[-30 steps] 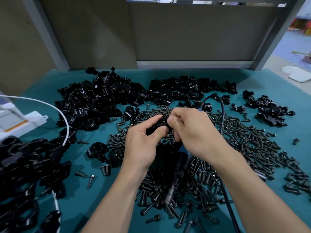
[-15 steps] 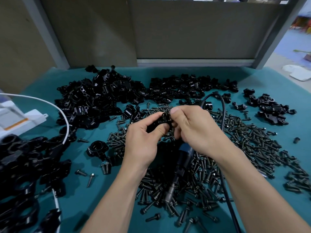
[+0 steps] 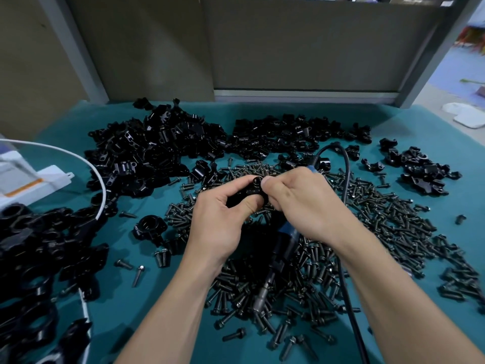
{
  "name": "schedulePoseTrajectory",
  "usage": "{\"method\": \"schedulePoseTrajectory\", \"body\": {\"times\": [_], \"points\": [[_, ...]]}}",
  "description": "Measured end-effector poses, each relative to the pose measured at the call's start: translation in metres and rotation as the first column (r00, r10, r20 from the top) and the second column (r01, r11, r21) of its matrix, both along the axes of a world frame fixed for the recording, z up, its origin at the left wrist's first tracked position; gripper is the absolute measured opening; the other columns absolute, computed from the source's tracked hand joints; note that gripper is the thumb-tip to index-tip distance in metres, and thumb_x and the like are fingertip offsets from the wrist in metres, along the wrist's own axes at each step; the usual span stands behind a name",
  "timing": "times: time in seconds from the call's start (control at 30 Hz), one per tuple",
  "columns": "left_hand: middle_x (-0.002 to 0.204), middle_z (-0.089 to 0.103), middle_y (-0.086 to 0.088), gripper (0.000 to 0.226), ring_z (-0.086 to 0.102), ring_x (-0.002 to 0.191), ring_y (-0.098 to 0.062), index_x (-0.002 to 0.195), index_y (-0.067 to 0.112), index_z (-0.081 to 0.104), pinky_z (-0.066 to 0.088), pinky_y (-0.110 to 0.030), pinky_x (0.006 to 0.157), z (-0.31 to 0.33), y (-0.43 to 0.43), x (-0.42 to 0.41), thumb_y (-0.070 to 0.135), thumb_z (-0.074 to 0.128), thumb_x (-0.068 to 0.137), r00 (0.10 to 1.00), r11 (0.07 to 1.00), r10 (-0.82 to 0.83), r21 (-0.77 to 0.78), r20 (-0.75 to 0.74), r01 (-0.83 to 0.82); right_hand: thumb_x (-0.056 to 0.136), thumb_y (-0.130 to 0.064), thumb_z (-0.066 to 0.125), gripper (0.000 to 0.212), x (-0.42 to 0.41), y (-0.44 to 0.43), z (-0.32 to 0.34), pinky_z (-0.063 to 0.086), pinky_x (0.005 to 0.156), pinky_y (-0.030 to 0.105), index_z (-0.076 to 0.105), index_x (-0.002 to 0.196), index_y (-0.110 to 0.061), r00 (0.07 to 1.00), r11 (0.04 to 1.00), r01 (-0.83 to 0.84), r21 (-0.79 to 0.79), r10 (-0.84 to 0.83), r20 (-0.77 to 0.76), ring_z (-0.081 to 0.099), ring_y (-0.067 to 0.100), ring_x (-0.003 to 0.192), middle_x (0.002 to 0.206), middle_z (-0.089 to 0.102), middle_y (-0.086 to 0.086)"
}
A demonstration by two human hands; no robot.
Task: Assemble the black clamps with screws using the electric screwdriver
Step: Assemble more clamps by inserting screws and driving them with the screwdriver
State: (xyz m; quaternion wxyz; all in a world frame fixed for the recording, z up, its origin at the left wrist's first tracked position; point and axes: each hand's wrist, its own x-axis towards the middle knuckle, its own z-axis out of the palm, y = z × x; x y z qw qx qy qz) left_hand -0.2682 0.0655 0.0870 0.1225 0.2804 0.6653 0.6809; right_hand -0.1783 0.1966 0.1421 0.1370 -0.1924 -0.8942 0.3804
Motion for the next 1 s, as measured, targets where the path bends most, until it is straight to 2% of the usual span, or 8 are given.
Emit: {"method": "schedulePoseTrajectory", "body": {"times": [0.1, 0.23, 0.33, 0.4, 0.57, 0.73, 0.87, 1.0], "points": [[0.111, 0.076, 0.027, 0.048, 0.069, 0.110, 0.005, 0.097, 0.063, 0.074, 0.054, -0.028, 0.102, 0.004, 0.000, -0.001, 0.017, 0.083, 0.089, 1.000, 1.000, 0.008, 0.000, -0.007, -0.008, 0.105, -0.030, 0.056, 0.032, 0.007, 0.003, 0.002, 0.040, 0.046, 0.025, 0.060, 0.074, -0.019, 0.999, 0.991, -0.051, -0.125, 0.052, 0.005, 0.045, 0.010, 0.042, 0.054, 0.063, 0.003], [0.101, 0.077, 0.027, 0.056, 0.072, 0.098, 0.006, 0.095, 0.067, 0.073, 0.053, -0.010, 0.083, 0.001, 0.001, 0.001, 0.013, 0.083, 0.087, 0.999, 1.000, -0.016, -0.008, -0.044, 0.016, 0.106, -0.026, 0.052, 0.044, 0.004, 0.003, -0.001, 0.031, 0.047, 0.026, 0.053, 0.065, -0.010, 0.997, 0.997, -0.071, 0.001, 0.071, -0.010, 0.034, 0.006, 0.042, 0.046, 0.041, -0.006], [0.100, 0.079, 0.023, 0.055, 0.074, 0.097, 0.002, 0.099, 0.061, 0.076, 0.054, -0.011, 0.082, 0.000, 0.002, 0.002, 0.009, 0.083, 0.086, 0.999, 1.000, -0.015, 0.021, -0.043, 0.016, 0.108, -0.032, 0.047, 0.051, 0.003, 0.005, -0.004, 0.029, 0.047, 0.022, 0.049, 0.066, -0.002, 0.999, 0.998, -0.034, -0.048, 0.034, -0.003, 0.033, 0.006, 0.043, 0.045, 0.038, -0.011], [0.099, 0.079, 0.021, 0.054, 0.075, 0.096, 0.000, 0.100, 0.060, 0.076, 0.056, -0.015, 0.084, 0.000, 0.004, 0.003, 0.008, 0.083, 0.085, 0.999, 1.000, -0.015, 0.026, -0.050, 0.016, 0.109, -0.039, 0.043, 0.053, 0.007, 0.007, -0.005, 0.040, 0.053, 0.027, 0.055, 0.070, -0.005, 0.999, 0.996, -0.036, -0.079, 0.035, -0.006, 0.044, 0.008, 0.044, 0.047, 0.054, -0.008], [0.105, 0.079, 0.020, 0.049, 0.074, 0.101, -0.001, 0.096, 0.060, 0.076, 0.058, -0.029, 0.094, -0.003, 0.009, 0.000, 0.014, 0.087, 0.083, 1.000, 0.999, 0.023, 0.029, 0.009, -0.024, 0.105, -0.025, 0.055, 0.023, 0.015, 0.007, -0.006, 0.051, 0.054, 0.024, 0.062, 0.084, -0.026, 0.998, 0.996, -0.049, -0.074, 0.045, -0.054, 0.062, 0.008, 0.053, 0.068, 0.073, -0.003], [0.102, 0.078, 0.025, 0.052, 0.073, 0.099, 0.004, 0.094, 0.062, 0.076, 0.058, -0.017, 0.086, -0.001, 0.006, -0.001, 0.012, 0.088, 0.082, 1.000, 0.998, 0.001, 0.064, 0.027, -0.002, 0.105, -0.025, 0.055, 0.018, 0.008, -0.001, -0.010, 0.049, 0.052, 0.026, 0.058, 0.087, -0.027, 0.994, 1.000, -0.021, -0.010, 0.020, -0.109, 0.057, 0.004, 0.051, 0.066, 0.071, -0.004], [0.102, 0.081, 0.012, 0.046, 0.077, 0.097, -0.008, 0.105, 0.045, 0.081, 0.060, -0.023, 0.084, -0.001, 0.004, 0.000, 0.005, 0.085, 0.083, 0.999, 0.996, -0.037, 0.082, 0.031, 0.034, 0.108, -0.029, 0.051, 0.041, 0.005, -0.001, -0.009, 0.039, 0.046, 0.027, 0.053, 0.069, -0.018, 0.992, 1.000, -0.006, 0.006, 0.007, -0.124, 0.045, 0.005, 0.045, 0.054, 0.057, 0.004], [0.101, 0.081, 0.013, 0.047, 0.077, 0.096, -0.006, 0.106, 0.043, 0.081, 0.058, -0.017, 0.081, 0.000, 0.003, 0.001, 0.003, 0.085, 0.081, 0.999, 0.996, -0.047, 0.082, 0.025, 0.045, 0.107, -0.037, 0.049, 0.052, 0.003, -0.002, -0.008, 0.032, 0.043, 0.020, 0.047, 0.059, -0.019, 0.996, 0.999, 0.032, 0.006, -0.031, -0.082, 0.039, 0.006, 0.041, 0.045, 0.043, -0.010]]}}
